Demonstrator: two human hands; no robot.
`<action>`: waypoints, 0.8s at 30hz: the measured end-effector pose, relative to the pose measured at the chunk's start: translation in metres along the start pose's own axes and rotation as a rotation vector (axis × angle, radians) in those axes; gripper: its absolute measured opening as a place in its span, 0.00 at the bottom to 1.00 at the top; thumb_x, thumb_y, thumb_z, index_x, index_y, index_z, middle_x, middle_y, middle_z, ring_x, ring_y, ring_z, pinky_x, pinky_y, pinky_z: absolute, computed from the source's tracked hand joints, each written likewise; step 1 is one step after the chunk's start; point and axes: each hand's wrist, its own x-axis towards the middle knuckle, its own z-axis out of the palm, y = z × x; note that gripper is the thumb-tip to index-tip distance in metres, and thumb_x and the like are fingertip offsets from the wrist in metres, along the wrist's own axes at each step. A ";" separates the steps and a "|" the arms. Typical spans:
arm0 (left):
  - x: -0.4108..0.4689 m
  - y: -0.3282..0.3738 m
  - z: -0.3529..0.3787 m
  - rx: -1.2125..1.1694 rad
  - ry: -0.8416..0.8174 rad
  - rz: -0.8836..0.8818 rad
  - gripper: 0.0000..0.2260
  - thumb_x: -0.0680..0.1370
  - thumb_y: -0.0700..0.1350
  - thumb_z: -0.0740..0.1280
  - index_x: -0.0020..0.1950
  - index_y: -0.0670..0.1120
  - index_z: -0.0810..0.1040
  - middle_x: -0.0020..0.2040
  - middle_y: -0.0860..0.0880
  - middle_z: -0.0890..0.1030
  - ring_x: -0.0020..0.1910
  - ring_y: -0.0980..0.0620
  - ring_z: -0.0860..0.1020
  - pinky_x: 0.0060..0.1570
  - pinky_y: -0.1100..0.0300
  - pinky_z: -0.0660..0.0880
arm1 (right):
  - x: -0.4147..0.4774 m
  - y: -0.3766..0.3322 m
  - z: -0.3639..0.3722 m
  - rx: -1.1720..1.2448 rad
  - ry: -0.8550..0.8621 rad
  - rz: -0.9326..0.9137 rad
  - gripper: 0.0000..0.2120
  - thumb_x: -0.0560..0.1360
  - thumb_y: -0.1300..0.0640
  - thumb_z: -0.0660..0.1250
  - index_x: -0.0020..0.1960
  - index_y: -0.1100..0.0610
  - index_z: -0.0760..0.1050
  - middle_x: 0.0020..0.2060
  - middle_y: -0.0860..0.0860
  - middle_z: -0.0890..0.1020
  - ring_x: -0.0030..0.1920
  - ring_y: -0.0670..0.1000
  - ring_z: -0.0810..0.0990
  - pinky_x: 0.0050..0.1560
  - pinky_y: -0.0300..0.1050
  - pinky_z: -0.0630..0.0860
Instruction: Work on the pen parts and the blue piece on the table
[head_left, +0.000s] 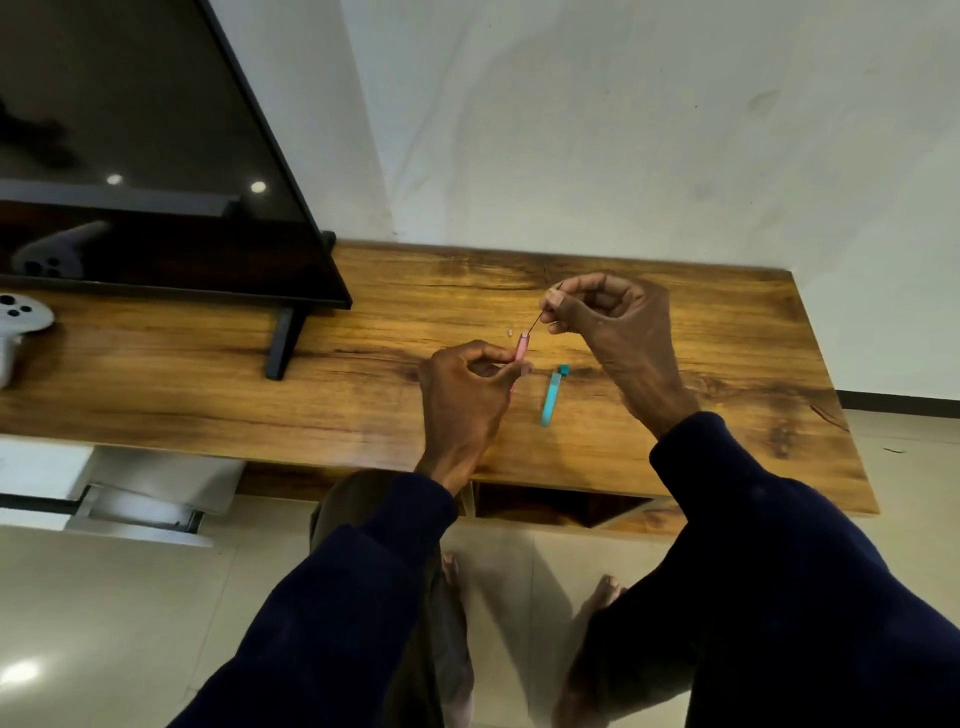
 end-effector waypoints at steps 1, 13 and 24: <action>0.000 0.000 0.000 0.002 0.001 0.004 0.09 0.72 0.45 0.80 0.51 0.52 0.85 0.41 0.63 0.82 0.44 0.64 0.84 0.44 0.62 0.84 | -0.001 -0.002 0.001 -0.009 -0.001 -0.013 0.10 0.77 0.63 0.75 0.53 0.69 0.82 0.44 0.61 0.87 0.43 0.57 0.88 0.45 0.46 0.84; 0.000 0.001 0.000 -0.012 0.004 -0.039 0.09 0.72 0.45 0.80 0.50 0.52 0.85 0.41 0.61 0.83 0.43 0.62 0.84 0.45 0.59 0.84 | -0.003 -0.009 0.003 -0.062 -0.028 -0.073 0.10 0.78 0.64 0.73 0.55 0.70 0.81 0.45 0.61 0.87 0.45 0.57 0.87 0.45 0.44 0.84; -0.001 0.003 0.000 -0.004 -0.017 -0.032 0.09 0.73 0.46 0.79 0.50 0.54 0.84 0.42 0.61 0.83 0.44 0.62 0.84 0.49 0.50 0.84 | -0.002 -0.010 0.003 -0.130 -0.045 -0.099 0.08 0.77 0.63 0.74 0.52 0.68 0.82 0.44 0.61 0.87 0.43 0.56 0.87 0.44 0.42 0.84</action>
